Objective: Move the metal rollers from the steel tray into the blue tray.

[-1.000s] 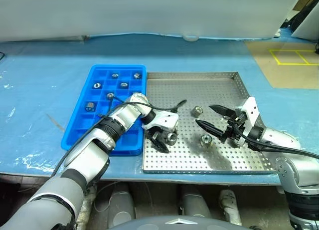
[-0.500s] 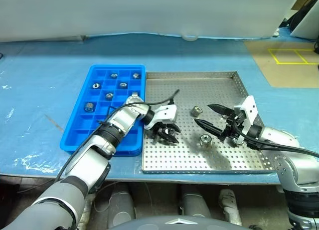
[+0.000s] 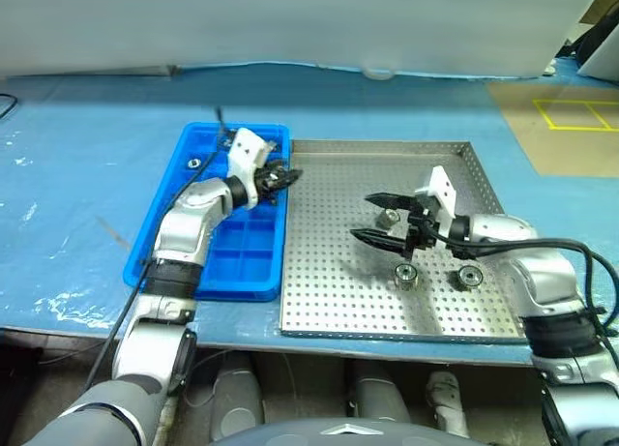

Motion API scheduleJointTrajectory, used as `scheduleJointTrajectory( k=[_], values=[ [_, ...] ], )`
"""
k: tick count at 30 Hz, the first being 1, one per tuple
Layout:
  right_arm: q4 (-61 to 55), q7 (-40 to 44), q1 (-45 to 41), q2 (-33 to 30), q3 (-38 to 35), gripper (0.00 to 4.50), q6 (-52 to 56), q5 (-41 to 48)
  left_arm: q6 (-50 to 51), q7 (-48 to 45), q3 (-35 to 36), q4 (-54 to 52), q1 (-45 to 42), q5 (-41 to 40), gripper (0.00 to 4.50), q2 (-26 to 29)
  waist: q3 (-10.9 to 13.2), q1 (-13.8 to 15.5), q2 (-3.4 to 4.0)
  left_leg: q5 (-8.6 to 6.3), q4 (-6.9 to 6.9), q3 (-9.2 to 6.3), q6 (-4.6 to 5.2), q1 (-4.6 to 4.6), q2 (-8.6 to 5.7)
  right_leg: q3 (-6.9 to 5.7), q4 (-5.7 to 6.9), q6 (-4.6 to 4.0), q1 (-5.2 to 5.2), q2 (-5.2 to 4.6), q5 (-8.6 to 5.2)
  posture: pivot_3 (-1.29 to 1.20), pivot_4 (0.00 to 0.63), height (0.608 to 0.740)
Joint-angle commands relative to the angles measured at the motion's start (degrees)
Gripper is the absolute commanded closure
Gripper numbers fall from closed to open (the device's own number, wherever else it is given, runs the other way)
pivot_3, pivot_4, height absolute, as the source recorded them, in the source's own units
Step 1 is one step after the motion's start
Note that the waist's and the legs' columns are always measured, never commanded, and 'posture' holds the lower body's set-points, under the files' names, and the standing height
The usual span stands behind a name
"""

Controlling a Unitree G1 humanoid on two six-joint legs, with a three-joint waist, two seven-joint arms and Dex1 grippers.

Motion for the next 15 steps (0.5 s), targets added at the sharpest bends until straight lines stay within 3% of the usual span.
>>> scheduleJointTrajectory(
  k=[1, 8, 15],
  values=[
    [4.91, 3.87, -4.53, 1.69, 2.60, 0.00, -3.81, -1.90, 3.24, 9.23, 5.60, -13.43, 3.46, -3.41, 2.79, -1.97, 0.02, 0.47, -0.03, 0.00, 0.01, 0.00, 0.00, 0.00, 0.01, -0.01, 0.01, 0.00, 0.00, 0.00, 0.00, 0.11, 0.150, 0.740],
    [16.05, 9.89, -11.26, 5.94, 6.03, 0.00, -9.09, -4.92, 10.30, 20.10, 10.45, -37.50, 21.09, -3.85, 2.79, -1.98, 0.05, 2.17, -0.09, 0.00, -0.01, -0.07, 0.00, -0.10, 0.06, -0.12, -0.01, -0.04, -0.03, 0.01, -0.03, 0.24, 0.150, 0.740],
    [21.41, 13.80, -14.50, 9.44, 7.56, 0.00, -11.85, -6.50, 10.84, 26.03, 11.53, -47.49, 37.12, -2.04, 2.79, -2.45, 0.07, 4.71, -0.13, -0.01, 0.01, -0.21, 0.00, -0.23, 0.07, -0.24, -0.05, -0.04, -0.02, 0.01, -0.03, 0.34, 0.150, 0.740]
  ],
)
